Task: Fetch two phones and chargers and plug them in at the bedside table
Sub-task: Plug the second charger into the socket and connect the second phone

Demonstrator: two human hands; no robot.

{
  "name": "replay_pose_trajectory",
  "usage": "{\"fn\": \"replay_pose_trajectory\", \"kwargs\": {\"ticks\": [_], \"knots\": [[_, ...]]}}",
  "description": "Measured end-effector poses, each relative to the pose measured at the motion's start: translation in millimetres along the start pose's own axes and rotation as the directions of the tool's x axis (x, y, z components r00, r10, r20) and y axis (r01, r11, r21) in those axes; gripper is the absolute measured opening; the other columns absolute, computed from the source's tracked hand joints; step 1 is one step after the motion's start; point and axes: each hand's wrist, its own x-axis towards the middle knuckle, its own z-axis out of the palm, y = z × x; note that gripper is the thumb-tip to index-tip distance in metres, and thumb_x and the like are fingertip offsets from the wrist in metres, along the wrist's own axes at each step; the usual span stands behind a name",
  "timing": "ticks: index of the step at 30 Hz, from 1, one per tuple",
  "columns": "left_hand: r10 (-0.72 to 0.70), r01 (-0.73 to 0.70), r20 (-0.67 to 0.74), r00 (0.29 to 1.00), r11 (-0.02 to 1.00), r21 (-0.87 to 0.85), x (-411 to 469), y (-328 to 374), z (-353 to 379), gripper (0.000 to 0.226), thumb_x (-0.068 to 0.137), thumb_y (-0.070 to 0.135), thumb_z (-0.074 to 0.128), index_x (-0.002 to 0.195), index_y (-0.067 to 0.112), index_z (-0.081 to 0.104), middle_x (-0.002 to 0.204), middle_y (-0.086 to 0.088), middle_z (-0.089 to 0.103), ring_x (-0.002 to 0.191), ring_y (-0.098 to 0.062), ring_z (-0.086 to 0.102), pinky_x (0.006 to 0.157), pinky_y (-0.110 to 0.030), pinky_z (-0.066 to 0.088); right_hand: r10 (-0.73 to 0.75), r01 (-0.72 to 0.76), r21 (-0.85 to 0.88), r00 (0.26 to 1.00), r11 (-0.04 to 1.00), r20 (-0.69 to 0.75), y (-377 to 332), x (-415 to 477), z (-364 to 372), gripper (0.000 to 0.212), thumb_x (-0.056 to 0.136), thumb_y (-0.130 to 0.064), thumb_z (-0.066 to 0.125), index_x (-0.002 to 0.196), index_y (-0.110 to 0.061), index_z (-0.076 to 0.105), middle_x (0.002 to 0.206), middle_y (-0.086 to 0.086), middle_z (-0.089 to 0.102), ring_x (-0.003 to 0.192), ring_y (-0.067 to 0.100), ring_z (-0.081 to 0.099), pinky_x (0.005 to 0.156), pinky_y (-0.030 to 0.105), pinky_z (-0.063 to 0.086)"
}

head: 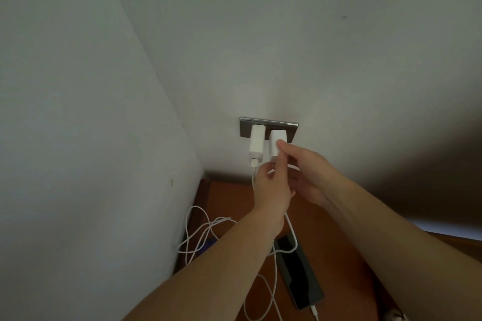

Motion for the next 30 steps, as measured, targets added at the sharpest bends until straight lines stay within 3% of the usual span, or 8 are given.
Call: {"fn": "replay_pose_trajectory", "kwargs": {"ticks": [4, 8, 11, 16, 18, 22, 26, 30], "knots": [[-0.011, 0.011, 0.008, 1.000, 1.000, -0.011, 3.3, -0.5, -1.2, 0.029, 0.091, 0.055, 0.051, 0.110, 0.034, 0.056, 0.107, 0.006, 0.063, 0.094, -0.006, 0.061, 0.074, -0.026, 0.053, -0.003, 0.004, 0.037, 1.000, 0.999, -0.029, 0.2, 0.6, 2.1, 0.038, 0.084, -0.033, 0.070, 0.111, -0.007, 0.064, 0.105, 0.009, 0.067, 0.099, 0.026, 0.066, 0.074, 0.036, 0.057], [-0.076, 0.077, 0.011, 0.997, 0.989, -0.125, 4.6, 6.3, 0.0, 0.039, 0.088, 0.059, 0.052, 0.112, 0.029, 0.061, 0.112, 0.002, 0.066, 0.098, -0.009, 0.063, 0.081, -0.032, 0.054, 0.033, -0.026, 0.106, 0.997, 0.994, -0.063, -1.4, 4.1, 12.9, 0.030, 0.078, -0.032, 0.077, 0.089, -0.005, 0.069, 0.077, 0.008, 0.071, 0.071, 0.023, 0.071, 0.058, 0.031, 0.056], [-0.116, 0.117, 0.014, 0.993, 0.983, -0.141, 3.7, 13.0, 8.3, 0.051, 0.084, 0.065, 0.051, 0.114, 0.025, 0.062, 0.108, 0.002, 0.069, 0.096, -0.010, 0.065, 0.077, -0.031, 0.055, 0.057, -0.047, 0.121, 0.995, 0.991, -0.080, -10.5, 7.6, 14.5, 0.031, 0.077, -0.034, 0.078, 0.080, -0.004, 0.068, 0.065, 0.007, 0.071, 0.057, 0.021, 0.070, 0.055, 0.029, 0.056], [-0.163, 0.166, 0.037, 0.986, 0.976, -0.141, -0.9, -7.2, 7.1, 0.033, 0.087, 0.063, 0.046, 0.095, 0.035, 0.060, 0.102, 0.004, 0.067, 0.095, -0.013, 0.063, 0.088, -0.037, 0.052, -0.035, 0.032, -0.053, 0.998, 0.998, -0.057, 11.3, 2.1, 3.6, 0.032, 0.080, -0.043, 0.072, 0.098, -0.016, 0.068, 0.090, 0.003, 0.078, 0.092, 0.017, 0.071, 0.080, 0.036, 0.056], [-0.145, 0.148, 0.030, 0.989, 0.979, -0.140, 1.3, -10.9, 3.6, 0.031, 0.086, 0.063, 0.046, 0.093, 0.037, 0.061, 0.103, 0.004, 0.068, 0.097, -0.013, 0.063, 0.090, -0.038, 0.052, -0.036, 0.034, -0.039, 0.997, 0.999, -0.063, 14.0, 1.3, 6.6, 0.033, 0.079, -0.042, 0.073, 0.099, -0.016, 0.068, 0.092, 0.003, 0.078, 0.095, 0.018, 0.071, 0.085, 0.037, 0.056], [-0.104, 0.108, 0.039, 0.994, 0.987, -0.121, 5.3, -3.5, 9.6, 0.038, 0.085, 0.069, 0.043, 0.093, 0.038, 0.064, 0.098, 0.008, 0.070, 0.090, -0.008, 0.064, 0.076, -0.032, 0.051, -0.007, 0.008, 0.008, 0.994, 1.000, -0.112, -3.9, 4.4, 8.6, 0.047, 0.072, -0.037, 0.080, 0.102, -0.002, 0.069, 0.087, 0.010, 0.077, 0.083, 0.020, 0.075, 0.068, 0.033, 0.058], [-0.120, 0.122, 0.022, 0.993, 0.989, -0.079, 5.8, -12.7, 6.0, 0.041, 0.087, 0.067, 0.041, 0.097, 0.036, 0.065, 0.097, 0.007, 0.071, 0.090, -0.010, 0.066, 0.082, -0.036, 0.053, 0.008, -0.006, 0.016, 0.988, 1.000, -0.155, 6.7, -0.7, 13.1, 0.040, 0.078, -0.035, 0.076, 0.102, -0.004, 0.069, 0.089, 0.010, 0.077, 0.085, 0.020, 0.073, 0.063, 0.030, 0.057], [-0.184, 0.180, -0.063, 0.981, 0.981, -0.073, 6.2, 10.9, 18.3, 0.059, 0.076, 0.078, 0.040, 0.094, 0.028, 0.064, 0.089, 0.005, 0.071, 0.084, -0.017, 0.067, 0.080, -0.042, 0.054, 0.124, -0.118, 0.051, 0.981, 0.992, -0.150, -21.4, 1.3, 19.4, 0.040, 0.078, -0.038, 0.075, 0.091, -0.001, 0.068, 0.082, 0.013, 0.072, 0.059, 0.019, 0.069, 0.046, 0.026, 0.053]]}}
